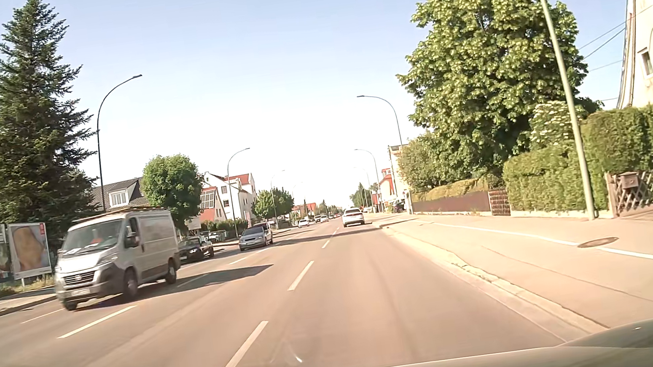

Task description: Follow the waypoints while adhering to traffic rules and regulations

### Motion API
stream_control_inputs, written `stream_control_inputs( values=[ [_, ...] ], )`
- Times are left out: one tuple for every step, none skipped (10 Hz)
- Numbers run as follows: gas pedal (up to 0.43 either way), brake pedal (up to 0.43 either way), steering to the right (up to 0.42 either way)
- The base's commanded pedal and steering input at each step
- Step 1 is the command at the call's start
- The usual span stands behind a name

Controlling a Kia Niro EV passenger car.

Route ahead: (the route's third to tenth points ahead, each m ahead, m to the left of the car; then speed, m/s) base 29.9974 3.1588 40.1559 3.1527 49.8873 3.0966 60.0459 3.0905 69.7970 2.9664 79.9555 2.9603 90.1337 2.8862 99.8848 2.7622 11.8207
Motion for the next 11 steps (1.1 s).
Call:
stream_control_inputs(
  values=[
    [0.087,0.000,-0.003],
    [0.087,0.000,-0.003],
    [0.087,0.000,-0.004],
    [0.087,0.000,-0.004],
    [0.087,0.000,-0.004],
    [0.087,0.000,-0.004],
    [0.098,0.000,-0.004],
    [0.138,0.000,-0.004],
    [0.138,0.000,-0.004],
    [0.138,0.000,-0.004],
    [0.138,0.000,-0.004]
  ],
)
